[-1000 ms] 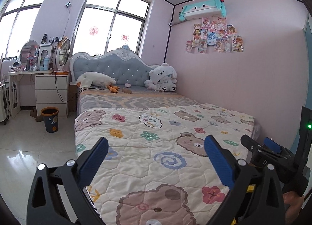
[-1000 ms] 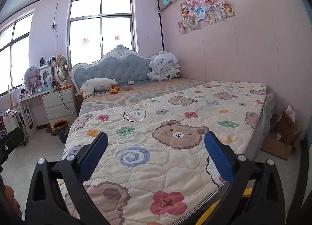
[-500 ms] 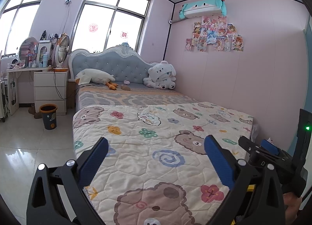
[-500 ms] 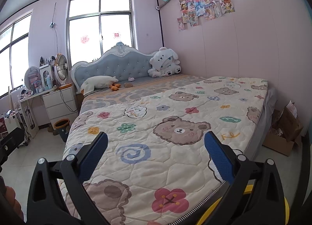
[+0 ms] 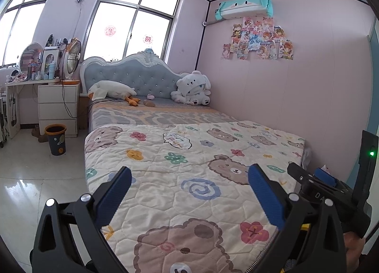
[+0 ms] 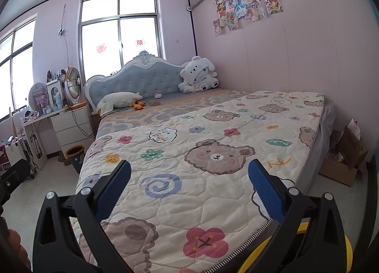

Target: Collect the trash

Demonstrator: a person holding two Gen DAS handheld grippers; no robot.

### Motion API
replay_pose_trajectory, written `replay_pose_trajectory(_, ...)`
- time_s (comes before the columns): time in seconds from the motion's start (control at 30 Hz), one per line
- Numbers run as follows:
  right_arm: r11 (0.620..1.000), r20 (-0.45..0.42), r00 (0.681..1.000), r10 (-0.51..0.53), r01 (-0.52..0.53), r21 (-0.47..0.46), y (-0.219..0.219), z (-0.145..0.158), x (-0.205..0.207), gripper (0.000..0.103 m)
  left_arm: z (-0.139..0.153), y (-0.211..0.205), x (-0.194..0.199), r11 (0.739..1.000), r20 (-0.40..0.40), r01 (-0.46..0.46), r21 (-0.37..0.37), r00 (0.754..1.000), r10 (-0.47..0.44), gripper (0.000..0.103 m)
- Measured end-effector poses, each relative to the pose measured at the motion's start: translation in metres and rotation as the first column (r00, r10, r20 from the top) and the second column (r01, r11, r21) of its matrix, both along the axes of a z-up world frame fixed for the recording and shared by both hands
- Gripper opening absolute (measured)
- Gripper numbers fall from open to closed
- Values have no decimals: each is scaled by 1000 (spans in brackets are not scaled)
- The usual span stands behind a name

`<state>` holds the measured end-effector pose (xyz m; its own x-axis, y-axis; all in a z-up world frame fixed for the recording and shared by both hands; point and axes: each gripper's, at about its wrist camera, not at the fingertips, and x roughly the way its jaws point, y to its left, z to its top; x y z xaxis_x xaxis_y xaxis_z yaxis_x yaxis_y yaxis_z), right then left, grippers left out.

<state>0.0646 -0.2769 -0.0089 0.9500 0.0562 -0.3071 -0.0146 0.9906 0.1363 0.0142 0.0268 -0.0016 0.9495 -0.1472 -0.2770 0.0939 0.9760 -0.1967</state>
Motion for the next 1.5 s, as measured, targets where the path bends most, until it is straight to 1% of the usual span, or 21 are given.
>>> replay_pose_trajectory(0.93, 1000, -14, 1000, -21, 22, 18, -7, -2, 0, 95, -4, -9, 3, 1000, -9, 22, 0, 1000, -22, 95)
replay_pose_trajectory(1.37, 999, -21, 999, -30, 30, 24, -11, -7, 2, 95, -6, -12, 4, 1000, -16, 27, 14, 1000, -26, 95)
replay_pose_trajectory(1.5, 999, -26, 999, -33, 33, 29, -12, -8, 3, 95, -6, -9, 6, 999, -27, 42, -5, 999, -42, 95)
